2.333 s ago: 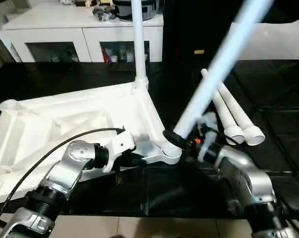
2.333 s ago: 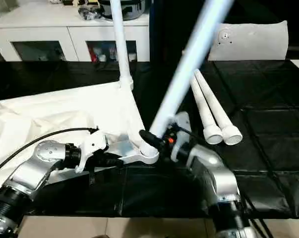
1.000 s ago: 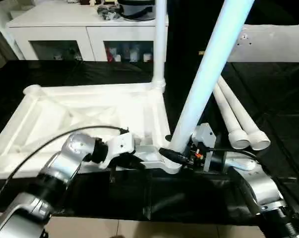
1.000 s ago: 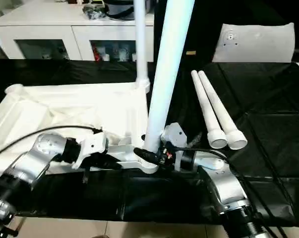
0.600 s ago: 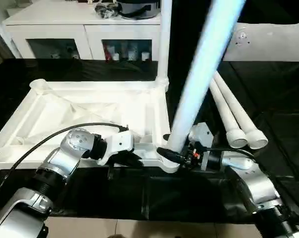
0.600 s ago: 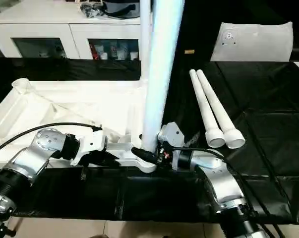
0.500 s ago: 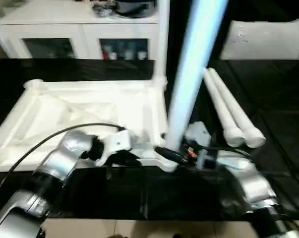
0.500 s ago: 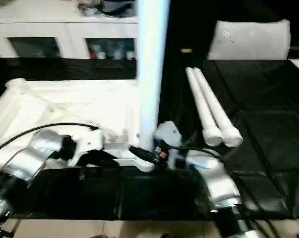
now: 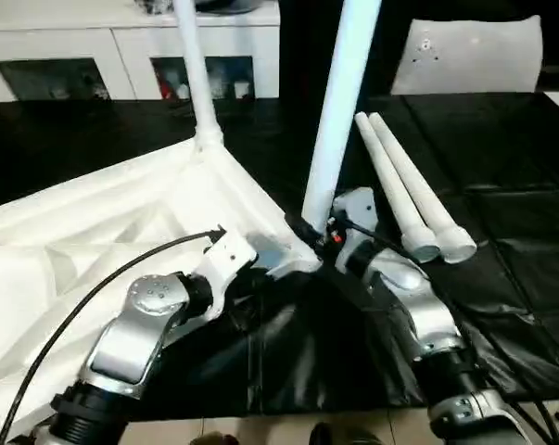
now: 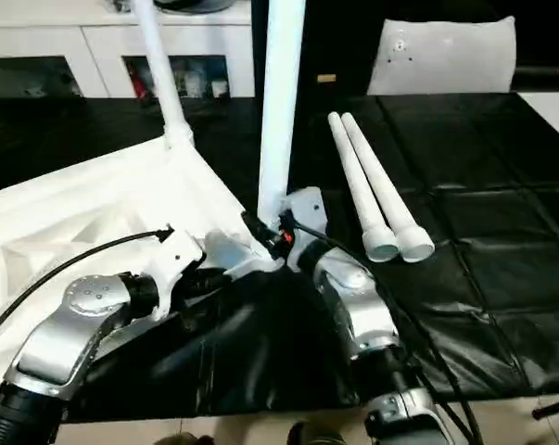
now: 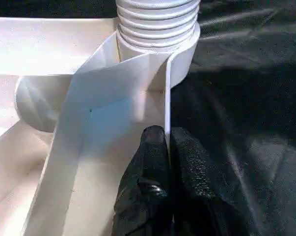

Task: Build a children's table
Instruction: Insert table leg to table base

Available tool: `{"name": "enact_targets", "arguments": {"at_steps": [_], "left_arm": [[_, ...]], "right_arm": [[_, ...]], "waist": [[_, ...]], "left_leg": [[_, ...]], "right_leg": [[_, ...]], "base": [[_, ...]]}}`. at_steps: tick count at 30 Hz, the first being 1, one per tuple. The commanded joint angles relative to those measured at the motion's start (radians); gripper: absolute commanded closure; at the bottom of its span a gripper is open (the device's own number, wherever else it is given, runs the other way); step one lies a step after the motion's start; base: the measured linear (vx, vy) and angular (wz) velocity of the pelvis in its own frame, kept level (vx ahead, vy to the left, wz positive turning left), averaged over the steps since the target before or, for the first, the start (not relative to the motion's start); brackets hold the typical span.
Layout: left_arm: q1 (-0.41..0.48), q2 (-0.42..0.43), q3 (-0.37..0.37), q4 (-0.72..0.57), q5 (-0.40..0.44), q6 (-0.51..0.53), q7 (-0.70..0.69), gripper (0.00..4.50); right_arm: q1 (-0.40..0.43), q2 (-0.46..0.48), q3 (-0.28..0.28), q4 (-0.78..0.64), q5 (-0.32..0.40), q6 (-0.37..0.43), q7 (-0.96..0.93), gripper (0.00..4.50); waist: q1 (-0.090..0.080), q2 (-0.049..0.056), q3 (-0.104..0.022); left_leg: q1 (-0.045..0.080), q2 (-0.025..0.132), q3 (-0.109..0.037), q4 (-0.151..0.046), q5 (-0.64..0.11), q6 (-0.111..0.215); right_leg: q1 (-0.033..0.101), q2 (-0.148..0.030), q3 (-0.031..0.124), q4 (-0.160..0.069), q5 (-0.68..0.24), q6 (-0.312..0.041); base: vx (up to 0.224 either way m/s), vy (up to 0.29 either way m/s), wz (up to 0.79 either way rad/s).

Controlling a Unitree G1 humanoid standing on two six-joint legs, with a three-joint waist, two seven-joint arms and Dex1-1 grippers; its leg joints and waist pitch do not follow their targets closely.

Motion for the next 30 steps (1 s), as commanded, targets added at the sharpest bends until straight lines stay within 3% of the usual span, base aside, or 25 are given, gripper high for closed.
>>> {"name": "enact_targets", "arguments": {"at_steps": [1,6,10,12,15,16,20,22,23,25,30], "left_arm": [[-0.020,-0.006,-0.019,0.019,0.015,-0.006,0.023,4.50],[-0.043,0.014,-0.041,0.021,0.053,0.035,0.044,4.50],[-0.054,0.026,-0.048,0.029,0.053,0.041,0.040,4.50],[-0.067,0.032,-0.048,0.044,0.051,0.039,0.035,4.50],[-0.083,0.036,-0.048,0.061,0.047,0.030,0.030,4.50],[-0.087,0.038,-0.048,0.065,0.046,0.027,0.027,4.50],[-0.098,0.046,-0.051,0.079,0.045,0.011,0.024,4.50],[-0.101,0.050,-0.053,0.086,0.045,0.002,0.020,4.50],[-0.109,0.056,-0.053,0.102,0.041,-0.010,0.017,4.50],[-0.122,0.067,-0.053,0.121,0.038,-0.028,0.008,4.50],[-0.143,0.089,-0.063,0.165,0.032,-0.082,-0.028,4.50]], "right_arm": [[0.049,0.010,0.014,0.109,-0.029,0.060,-0.028,2.59],[0.057,0.027,0.025,0.117,-0.033,0.058,-0.027,2.59],[0.058,0.032,0.021,0.129,-0.031,0.061,-0.028,2.59],[0.054,0.035,0.015,0.138,-0.024,0.072,-0.026,1.89],[0.050,0.038,0.005,0.145,-0.015,0.077,-0.022,1.77],[0.049,0.038,0.004,0.147,-0.016,0.074,-0.021,1.61],[0.046,0.031,0.008,0.152,-0.030,0.064,-0.029,1.37],[0.047,0.029,0.007,0.154,-0.033,0.061,-0.031,1.27],[0.048,0.022,0.007,0.160,-0.043,0.059,-0.040,1.01],[0.066,0.012,0.001,0.137,-0.030,0.069,-0.022,0.94],[0.115,-0.014,-0.013,0.062,-0.002,0.073,0.019,0.40]], "waist": [[0.010,0.006,-0.030],[0.016,0.008,-0.035],[0.018,0.007,-0.032],[0.017,0.009,-0.031],[0.017,0.011,-0.030],[0.015,0.009,-0.030],[0.015,0.012,-0.033],[0.018,0.010,-0.036],[0.018,0.008,-0.038],[0.020,0.015,-0.037],[0.032,0.014,-0.045]], "left_leg": [[-0.014,0.121,-0.060,-0.087,-0.319,0.051],[-0.014,0.123,-0.057,-0.089,-0.318,0.040],[-0.014,0.119,-0.058,-0.087,-0.333,0.038],[-0.012,0.119,-0.060,-0.087,-0.349,0.035],[-0.007,0.118,-0.063,-0.088,-0.388,0.025],[-0.013,0.120,-0.065,-0.089,-0.384,0.022],[-0.011,0.120,-0.064,-0.089,-0.382,0.021],[-0.014,0.120,-0.062,-0.087,-0.357,0.026],[-0.016,0.120,-0.061,-0.087,-0.346,0.030],[-0.013,0.118,-0.058,-0.085,-0.330,0.036],[-0.013,0.124,-0.055,-0.085,-0.281,0.044]], "right_leg": [[0.025,-0.132,0.110,-0.103,-0.430,-0.117],[0.030,-0.134,0.113,-0.096,-0.373,-0.147],[0.030,-0.136,0.111,-0.104,-0.446,-0.131],[0.027,-0.135,0.109,-0.109,-0.478,-0.118],[0.024,-0.135,0.106,-0.116,-0.522,-0.101],[0.028,-0.136,0.106,-0.113,-0.512,-0.101],[0.025,-0.135,0.108,-0.113,-0.499,-0.104],[0.029,-0.139,0.110,-0.112,-0.475,-0.114],[0.030,-0.138,0.110,-0.110,-0.466,-0.117],[0.028,-0.135,0.110,-0.109,-0.456,-0.120],[0.032,-0.133,0.112,-0.101,-0.365,-0.136]], "base": [[0.000,0.000,0.00],[0.000,0.000,0.00],[0.000,0.000,0.00],[0.000,0.000,0.00],[0.000,0.000,0.00],[0.000,0.000,0.00],[0.000,0.000,0.00],[0.000,0.000,0.00],[0.000,0.000,0.00],[0.000,0.000,0.00],[0.000,0.000,0.00]]}}
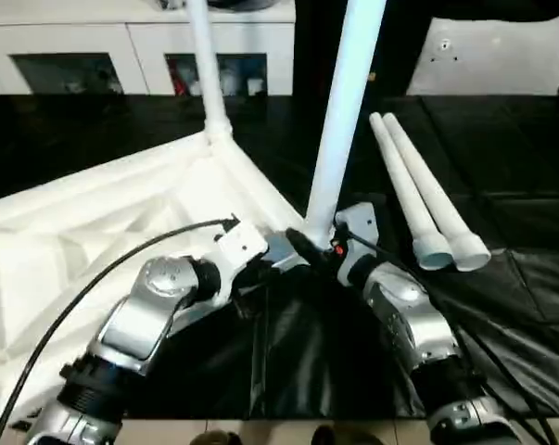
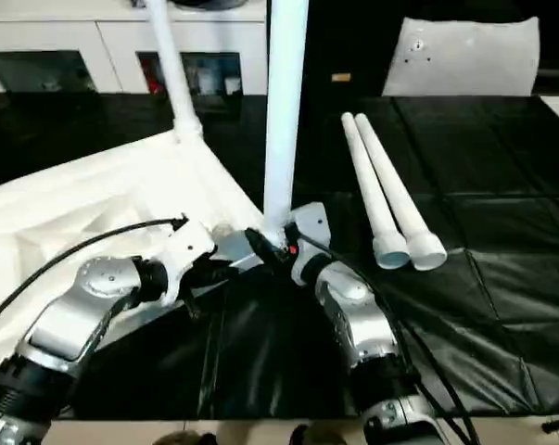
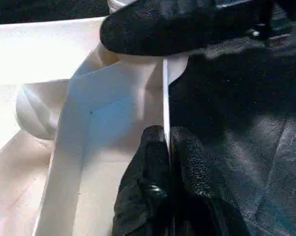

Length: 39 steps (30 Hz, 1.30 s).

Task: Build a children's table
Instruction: Insert table leg to table base

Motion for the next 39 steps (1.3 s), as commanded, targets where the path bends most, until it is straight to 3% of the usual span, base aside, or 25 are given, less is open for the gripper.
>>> {"name": "enact_targets", "arguments": {"at_steps": [1,3,5,9,12,15,19,23,24,26,32,33,35,39], "left_arm": [[-0.023,0.038,0.016,0.057,0.021,-0.021,0.004,4.50],[-0.029,0.047,0.013,0.073,0.016,-0.042,-0.013,4.50],[-0.040,0.065,0.003,0.108,0.018,-0.077,-0.040,4.50],[-0.057,0.083,-0.010,0.161,0.016,-0.137,-0.091,4.50],[-0.071,0.104,-0.034,0.201,0.005,-0.224,-0.165,4.50],[-0.083,0.116,-0.055,0.227,-0.002,-0.281,-0.217,4.50],[-0.094,0.142,-0.092,0.252,-0.009,-0.339,-0.314,4.50],[-0.101,0.160,-0.109,0.265,-0.006,-0.385,-0.370,4.50],[-0.104,0.166,-0.111,0.273,-0.007,-0.399,-0.388,4.50],[-0.110,0.178,-0.120,0.286,-0.006,-0.438,-0.424,4.50],[-0.110,0.189,-0.139,0.281,-0.016,-0.475,-0.491,4.50],[-0.107,0.187,-0.143,0.280,-0.016,-0.480,-0.498,4.50],[-0.107,0.185,-0.144,0.280,-0.015,-0.484,-0.499,4.50],[-0.110,0.181,-0.145,0.289,-0.010,-0.495,-0.503,4.50]], "right_arm": [[0.072,-0.025,0.004,0.009,0.004,0.060,0.035,0.29],[0.095,-0.041,0.001,-0.035,0.021,0.081,0.059,0.07],[0.131,-0.077,-0.003,-0.113,0.047,0.110,0.097,0.02],[0.174,-0.152,0.001,-0.206,0.057,0.085,0.176,0.02],[0.195,-0.216,-0.003,-0.275,0.078,0.087,0.250,0.02],[0.200,-0.261,-0.002,-0.311,0.090,0.102,0.297,0.02],[0.176,-0.320,0.015,-0.322,0.088,0.127,0.364,0.02],[0.150,-0.345,0.024,-0.314,0.100,0.139,0.428,0.02],[0.141,-0.355,0.034,-0.312,0.100,0.133,0.451,0.02],[0.127,-0.369,0.049,-0.311,0.104,0.132,0.487,0.02],[0.081,-0.361,0.090,-0.272,0.088,0.117,0.543,0.02],[0.069,-0.351,0.097,-0.255,0.084,0.112,0.555,0.30],[0.062,-0.345,0.100,-0.244,0.085,0.111,0.564,0.37],[0.050,-0.341,0.118,-0.238,0.102,0.129,0.610,0.81]], "waist": [[0.004,0.008,-0.047],[0.007,0.009,-0.053],[0.009,0.009,-0.059],[0.014,0.006,-0.063],[0.016,0.004,-0.074],[0.018,0.007,-0.079],[0.025,0.006,-0.086],[0.039,0.008,-0.094],[0.043,0.002,-0.097],[0.047,-0.002,-0.097],[0.064,-0.005,-0.096],[0.065,-0.011,-0.098],[0.068,-0.004,-0.099],[0.074,-0.006,-0.107]], "left_leg": [[-0.013,0.123,-0.053,-0.083,-0.255,0.055],[-0.011,0.124,-0.050,-0.081,-0.218,0.065],[-0.016,0.122,-0.049,-0.076,-0.173,0.083],[-0.025,0.112,-0.044,-0.066,-0.119,0.107],[-0.030,0.109,-0.043,-0.056,-0.065,0.122],[-0.030,0.114,-0.043,-0.048,-0.013,0.164],[-0.027,0.118,-0.041,-0.045,-0.005,0.161],[-0.021,0.128,-0.042,-0.039,0.027,0.167],[-0.022,0.126,-0.040,-0.037,0.032,0.170],[-0.023,0.125,-0.039,-0.037,0.026,0.167],[-0.020,0.119,-0.032,-0.037,-0.047,0.106],[-0.020,0.120,-0.031,-0.037,-0.050,0.100],[-0.018,0.123,-0.032,-0.038,-0.045,0.095],[-0.018,0.127,-0.034,-0.036,-0.037,0.095]], "right_leg": [[0.035,-0.133,0.113,-0.095,-0.342,-0.137],[0.035,-0.130,0.113,-0.087,-0.269,-0.156],[0.044,-0.133,0.112,-0.081,-0.219,-0.170],[0.054,-0.130,0.107,-0.085,-0.222,-0.150],[0.058,-0.124,0.101,-0.078,-0.176,-0.140],[0.050,-0.118,0.097,-0.068,-0.102,-0.137],[0.052,-0.120,0.095,-0.062,-0.092,-0.152],[0.048,-0.120,0.095,-0.044,-0.023,-0.177],[0.049,-0.123,0.096,-0.040,-0.004,-0.185],[0.050,-0.124,0.096,-0.042,-0.016,-0.182],[0.047,-0.125,0.097,-0.059,-0.195,-0.140],[0.049,-0.123,0.097,-0.061,-0.213,-0.134],[0.045,-0.123,0.097,-0.058,-0.205,-0.134],[0.047,-0.124,0.098,-0.047,-0.131,-0.145]], "base": [[0.000,0.000,0.00],[0.000,0.000,0.00],[0.000,0.000,0.00],[0.000,0.000,0.00],[0.000,0.000,0.00],[0.000,0.000,0.00],[0.000,0.000,0.00],[0.000,0.000,0.00],[0.000,0.000,0.00],[0.000,0.000,0.00],[0.000,0.000,0.00],[0.000,0.000,0.00],[0.000,0.000,0.00],[0.000,0.000,0.00]]}}
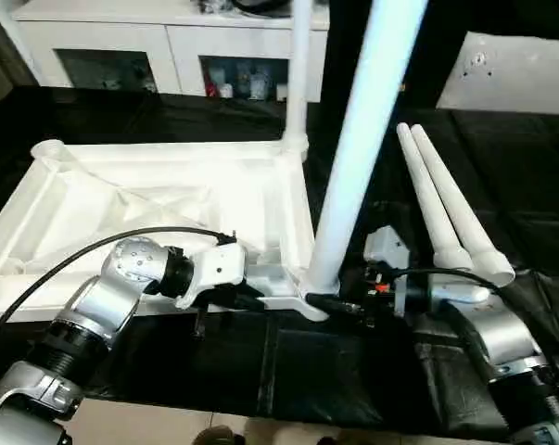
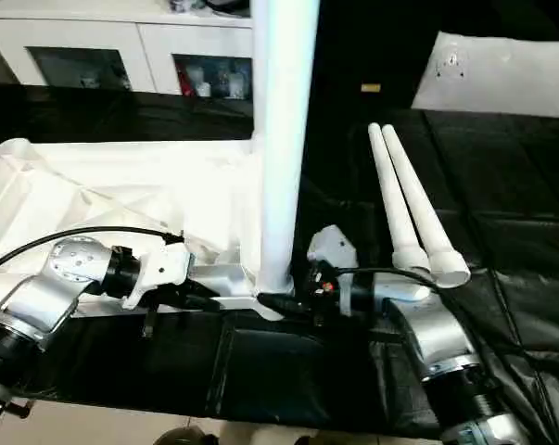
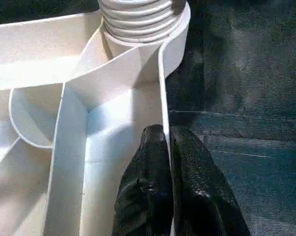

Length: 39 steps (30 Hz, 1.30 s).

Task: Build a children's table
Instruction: Insert table leg to table base, then rotate leg to tighten

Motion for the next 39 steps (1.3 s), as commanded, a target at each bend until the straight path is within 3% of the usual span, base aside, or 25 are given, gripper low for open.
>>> {"name": "enact_targets", "arguments": {"at_steps": [1,12,22,25,26,27,28,29,30,31,33,34,35,36,39], "left_arm": [[0.006,0.005,-0.046,0.009,0.026,-0.021,-0.042,4.50],[0.004,0.005,-0.046,0.022,0.032,-0.029,-0.049,4.50],[0.003,-0.013,-0.025,0.038,0.036,0.008,0.002,4.50],[0.006,-0.064,0.024,0.023,0.020,0.094,0.110,4.50],[0.009,-0.091,0.044,0.002,0.013,0.149,0.162,4.50],[0.011,-0.109,0.056,-0.013,0.009,0.186,0.196,4.50],[0.012,-0.138,0.066,-0.030,0.010,0.230,0.245,4.50],[0.012,-0.176,0.078,-0.051,0.013,0.283,0.303,4.50],[0.012,-0.195,0.084,-0.059,0.014,0.306,0.332,4.50],[0.010,-0.242,0.101,-0.072,0.014,0.353,0.402,4.50],[0.007,-0.281,0.110,-0.079,0.018,0.384,0.455,4.50],[0.003,-0.305,0.117,-0.081,0.026,0.402,0.495,4.50],[0.002,-0.308,0.118,-0.080,0.027,0.403,0.499,4.50],[-0.013,-0.365,0.134,-0.072,0.051,0.434,0.590,4.50],[-0.037,-0.429,0.146,-0.061,0.070,0.460,0.676,4.50]], "right_arm": [[-0.012,-0.009,0.017,0.005,0.016,0.010,0.030,0.81],[-0.019,0.000,0.024,0.031,0.021,0.032,0.071,1.72],[-0.004,0.015,0.034,0.027,0.028,0.075,0.054,1.82],[0.019,0.064,0.023,0.023,0.000,0.113,-0.067,1.82],[0.023,0.103,0.011,0.032,-0.016,0.121,-0.147,1.82],[0.025,0.129,0.003,0.038,-0.026,0.127,-0.200,1.82],[0.017,0.176,-0.009,0.058,-0.041,0.138,-0.285,1.82],[0.005,0.232,-0.027,0.083,-0.049,0.155,-0.378,1.82],[-0.002,0.259,-0.037,0.095,-0.052,0.162,-0.422,1.82],[-0.018,0.315,-0.061,0.125,-0.060,0.168,-0.520,1.82],[-0.030,0.355,-0.079,0.147,-0.059,0.176,-0.585,1.83],[-0.036,0.376,-0.087,0.157,-0.059,0.180,-0.616,1.83],[-0.037,0.379,-0.088,0.158,-0.060,0.180,-0.619,1.83],[-0.056,0.424,-0.100,0.181,-0.076,0.187,-0.690,1.83],[-0.088,0.455,-0.106,0.217,-0.114,0.185,-0.766,1.83]], "waist": [[-0.001,-0.003,-0.079],[0.006,-0.005,-0.083],[0.007,-0.005,-0.080],[0.007,-0.002,-0.073],[0.000,0.001,-0.068],[-0.001,0.000,-0.065],[-0.005,0.006,-0.062],[-0.015,0.003,-0.055],[-0.023,0.004,-0.053],[-0.040,0.005,-0.054],[-0.049,0.006,-0.059],[-0.056,0.009,-0.060],[-0.057,0.009,-0.060],[-0.060,0.007,-0.058],[-0.061,0.005,-0.059]], "left_leg": [[-0.002,0.110,-0.037,-0.064,-0.031,0.089],[-0.003,0.108,-0.035,-0.061,-0.015,0.094],[-0.003,0.107,-0.034,-0.062,-0.034,0.086],[0.003,0.106,-0.033,-0.066,-0.074,0.066],[0.006,0.110,-0.034,-0.072,-0.106,0.043],[0.008,0.105,-0.035,-0.073,-0.131,0.037],[0.017,0.102,-0.036,-0.075,-0.169,0.013],[0.023,0.096,-0.036,-0.076,-0.214,-0.002],[0.027,0.099,-0.039,-0.078,-0.239,-0.012],[0.024,0.095,-0.046,-0.078,-0.286,-0.022],[0.029,0.096,-0.046,-0.077,-0.284,-0.021],[0.018,0.102,-0.049,-0.081,-0.267,-0.010],[0.015,0.104,-0.049,-0.083,-0.264,-0.005],[0.020,0.105,-0.046,-0.083,-0.274,-0.003],[0.020,0.093,-0.039,-0.077,-0.256,0.008]], "right_leg": [[0.062,-0.135,0.098,-0.064,-0.132,-0.133],[0.061,-0.131,0.093,-0.063,-0.133,-0.120],[0.062,-0.132,0.093,-0.070,-0.169,-0.110],[0.057,-0.132,0.091,-0.084,-0.246,-0.099],[0.057,-0.134,0.092,-0.090,-0.291,-0.097],[0.055,-0.133,0.089,-0.099,-0.335,-0.088],[0.054,-0.133,0.086,-0.106,-0.410,-0.072],[0.054,-0.135,0.081,-0.123,-0.487,-0.050],[0.053,-0.135,0.078,-0.125,-0.510,-0.046],[0.057,-0.133,0.065,-0.136,-0.561,-0.012],[0.057,-0.136,0.066,-0.139,-0.530,-0.014],[0.063,-0.134,0.069,-0.131,-0.461,-0.030],[0.062,-0.134,0.071,-0.129,-0.442,-0.033],[0.056,-0.133,0.076,-0.126,-0.424,-0.043],[0.056,-0.136,0.080,-0.130,-0.443,-0.047]], "base": [[0.000,0.000,0.00],[0.000,0.000,0.00],[0.000,0.000,0.00],[0.000,0.000,0.00],[0.000,0.000,0.00],[0.000,0.000,0.00],[0.000,0.000,0.00],[0.000,0.000,0.00],[0.000,0.000,0.00],[0.000,0.000,0.00],[0.000,0.000,0.00],[0.000,0.000,0.00],[0.000,0.000,0.00],[0.000,0.000,0.00],[0.000,0.000,0.00]]}}
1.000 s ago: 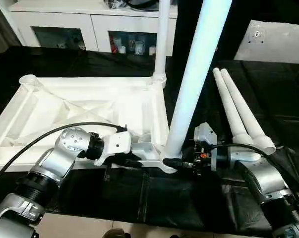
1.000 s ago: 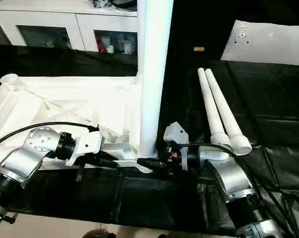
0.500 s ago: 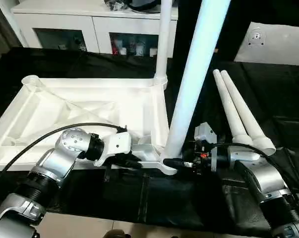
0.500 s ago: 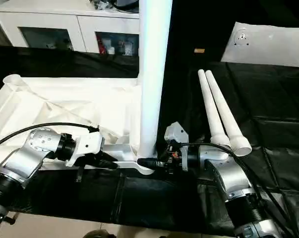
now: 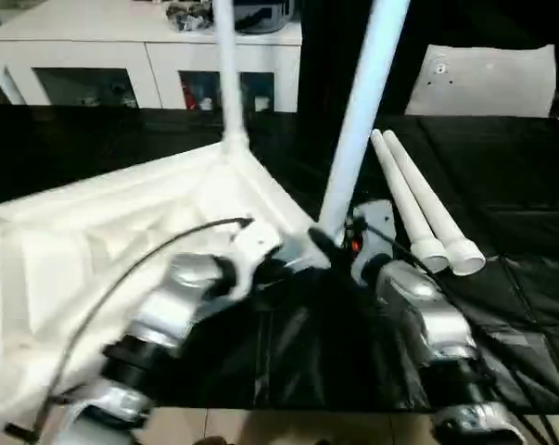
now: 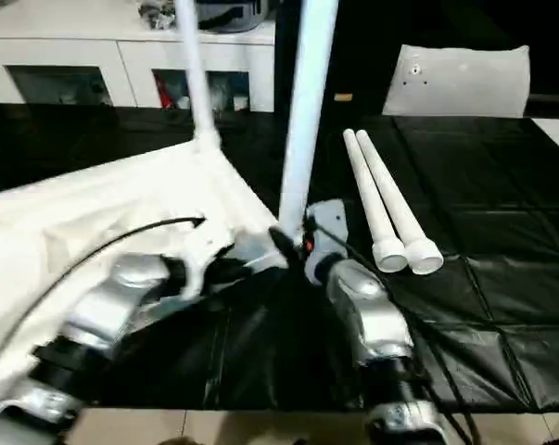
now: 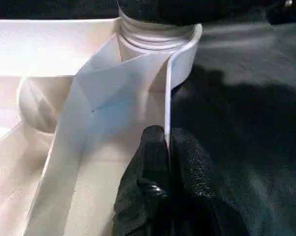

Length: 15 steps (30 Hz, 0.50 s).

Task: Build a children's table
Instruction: Rotate leg to tighten

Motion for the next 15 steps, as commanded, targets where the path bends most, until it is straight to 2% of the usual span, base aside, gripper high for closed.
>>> {"name": "enact_targets", "arguments": {"at_steps": [1,2,3,4,5,6,7,9,10,11,12,14,15], "left_arm": [[-0.066,-0.070,0.019,-0.023,0.006,-0.008,0.113,4.50],[-0.071,-0.075,0.013,-0.026,0.008,-0.004,0.110,4.50],[-0.071,-0.075,0.013,-0.026,0.008,-0.004,0.110,4.50],[-0.074,-0.071,0.004,-0.029,0.009,-0.001,0.098,4.50],[-0.074,-0.071,0.004,-0.029,0.009,-0.001,0.098,4.50],[-0.065,-0.027,-0.018,-0.028,0.025,-0.028,0.062,4.50],[-0.064,-0.024,-0.019,-0.029,0.026,-0.029,0.059,4.50],[-0.056,-0.005,-0.020,-0.034,0.026,-0.035,0.041,4.50],[-0.044,0.023,-0.018,-0.040,0.018,-0.048,0.005,4.50],[-0.032,0.050,-0.018,-0.043,0.012,-0.067,-0.030,4.50],[-0.032,0.050,-0.018,-0.043,0.012,-0.067,-0.030,4.50],[-0.021,0.081,-0.024,-0.042,0.013,-0.094,-0.066,4.50],[-0.014,0.096,-0.022,-0.039,0.006,-0.109,-0.088,4.50]], "right_arm": [[0.003,0.074,0.080,0.063,0.000,0.040,0.004,1.83],[-0.001,0.077,0.071,0.068,0.001,0.028,-0.002,1.83],[-0.001,0.077,0.071,0.068,0.001,0.028,-0.002,1.83],[-0.001,0.077,0.060,0.066,0.008,0.012,0.000,1.48],[-0.001,0.077,0.060,0.066,0.008,0.012,0.000,1.48],[0.018,0.050,0.059,0.043,-0.001,-0.020,0.023,1.27],[0.020,0.048,0.058,0.041,-0.002,-0.021,0.024,1.27],[0.029,0.032,0.053,0.029,-0.005,-0.036,0.038,0.95],[0.045,0.001,0.043,0.004,0.002,-0.062,0.072,0.86],[0.057,-0.025,0.027,-0.021,0.020,-0.078,0.108,0.77],[0.057,-0.025,0.027,-0.021,0.020,-0.078,0.108,0.77],[0.070,-0.057,0.019,-0.048,0.039,-0.089,0.156,0.64],[0.079,-0.085,0.020,-0.068,0.047,-0.101,0.197,0.52]], "waist": [[0.000,0.002,-0.049],[0.000,0.002,-0.050],[0.004,0.000,-0.056],[0.005,0.003,-0.056],[0.005,0.001,-0.058],[0.010,0.003,-0.060],[0.011,0.002,-0.060],[0.014,0.002,-0.062],[0.015,0.002,-0.063],[0.019,0.006,-0.062],[0.019,0.005,-0.063],[0.016,0.005,-0.070],[0.015,0.005,-0.073]], "left_leg": [[0.000,0.088,-0.045,-0.078,-0.239,0.028],[-0.001,0.088,-0.044,-0.079,-0.232,0.032],[-0.004,0.091,-0.044,-0.078,-0.200,0.038],[-0.007,0.095,-0.044,-0.080,-0.182,0.045],[-0.008,0.095,-0.044,-0.079,-0.175,0.048],[-0.006,0.094,-0.040,-0.076,-0.157,0.055],[-0.008,0.094,-0.039,-0.077,-0.148,0.058],[-0.013,0.093,-0.038,-0.077,-0.120,0.071],[-0.014,0.096,-0.037,-0.076,-0.104,0.075],[-0.016,0.097,-0.037,-0.075,-0.097,0.079],[-0.016,0.098,-0.038,-0.075,-0.098,0.084],[-0.024,0.100,-0.041,-0.073,-0.066,0.095],[-0.026,0.098,-0.040,-0.069,-0.045,0.106]], "right_leg": [[0.037,-0.133,0.084,-0.109,-0.436,-0.055],[0.037,-0.133,0.085,-0.109,-0.430,-0.053],[0.040,-0.135,0.089,-0.101,-0.389,-0.057],[0.039,-0.133,0.091,-0.094,-0.343,-0.069],[0.039,-0.132,0.092,-0.091,-0.326,-0.075],[0.037,-0.134,0.096,-0.088,-0.298,-0.092],[0.038,-0.134,0.097,-0.085,-0.287,-0.096],[0.042,-0.131,0.096,-0.079,-0.256,-0.103],[0.041,-0.133,0.096,-0.079,-0.246,-0.105],[0.043,-0.132,0.095,-0.078,-0.233,-0.104],[0.042,-0.131,0.095,-0.077,-0.225,-0.103],[0.047,-0.131,0.096,-0.065,-0.158,-0.116],[0.045,-0.131,0.095,-0.059,-0.113,-0.127]], "base": [[0.000,0.000,0.00],[0.000,0.000,0.00],[0.000,0.000,0.00],[0.000,0.000,0.00],[0.000,0.000,0.00],[0.000,0.000,0.00],[0.000,0.000,0.00],[0.000,0.000,0.00],[0.000,0.000,0.00],[0.000,0.000,0.00],[0.000,0.000,0.00],[0.000,0.000,0.00],[0.000,0.000,0.00]]}}
